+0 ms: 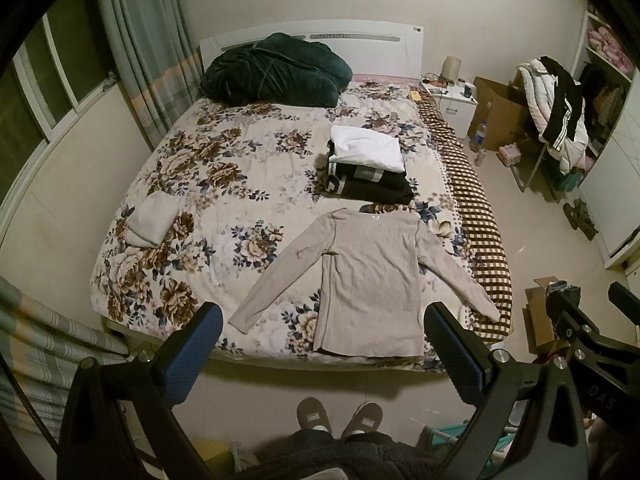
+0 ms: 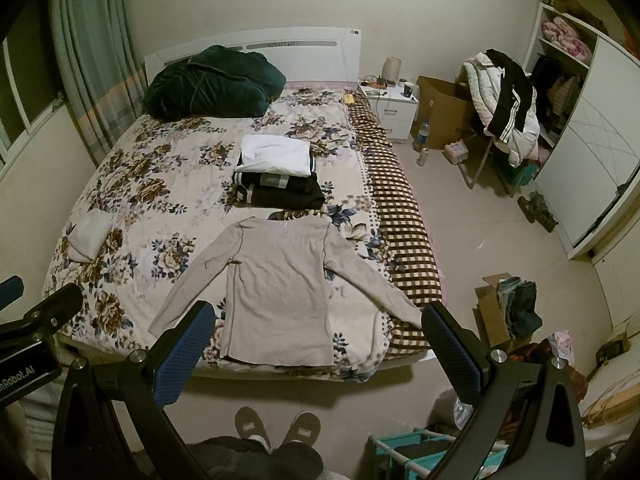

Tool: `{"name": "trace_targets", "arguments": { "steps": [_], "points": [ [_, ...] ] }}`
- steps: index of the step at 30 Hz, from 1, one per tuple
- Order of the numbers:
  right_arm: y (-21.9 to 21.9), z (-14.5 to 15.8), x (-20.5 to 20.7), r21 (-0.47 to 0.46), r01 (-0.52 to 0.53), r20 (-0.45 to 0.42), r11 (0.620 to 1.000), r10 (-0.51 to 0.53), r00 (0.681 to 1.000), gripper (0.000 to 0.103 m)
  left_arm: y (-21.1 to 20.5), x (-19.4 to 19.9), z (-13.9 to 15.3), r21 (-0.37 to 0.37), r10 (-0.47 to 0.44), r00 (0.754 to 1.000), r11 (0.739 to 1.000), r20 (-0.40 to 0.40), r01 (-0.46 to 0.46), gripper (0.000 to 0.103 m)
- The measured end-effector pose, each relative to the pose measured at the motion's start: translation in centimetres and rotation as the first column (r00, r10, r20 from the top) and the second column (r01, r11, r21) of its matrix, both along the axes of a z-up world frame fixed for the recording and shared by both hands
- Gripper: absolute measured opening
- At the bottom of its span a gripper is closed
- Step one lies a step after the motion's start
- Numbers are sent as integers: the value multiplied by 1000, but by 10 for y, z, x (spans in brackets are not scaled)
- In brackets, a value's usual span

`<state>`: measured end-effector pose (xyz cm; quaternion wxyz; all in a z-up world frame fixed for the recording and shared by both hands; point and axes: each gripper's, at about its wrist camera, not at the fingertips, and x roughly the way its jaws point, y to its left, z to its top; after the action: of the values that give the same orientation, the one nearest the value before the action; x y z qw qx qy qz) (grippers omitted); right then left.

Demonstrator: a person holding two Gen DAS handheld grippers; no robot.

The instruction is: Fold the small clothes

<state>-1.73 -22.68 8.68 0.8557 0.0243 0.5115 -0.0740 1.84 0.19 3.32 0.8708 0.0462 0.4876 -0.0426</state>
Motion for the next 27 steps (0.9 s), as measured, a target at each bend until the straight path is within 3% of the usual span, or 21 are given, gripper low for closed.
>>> {"name": "trace_targets", "arguments": {
  "steps": [17, 27],
  "points": [
    [-1, -4, -6, -2, 1, 7, 1000, -1, 1000, 103, 2, -2, 0, -3, 3, 1000, 1000, 7, -3, 103],
    [2, 13, 2, -4, -2, 15, 1000, 2, 1000, 103, 2, -1, 4, -3, 5, 1000, 1000, 12, -5, 103]
  ]
}}
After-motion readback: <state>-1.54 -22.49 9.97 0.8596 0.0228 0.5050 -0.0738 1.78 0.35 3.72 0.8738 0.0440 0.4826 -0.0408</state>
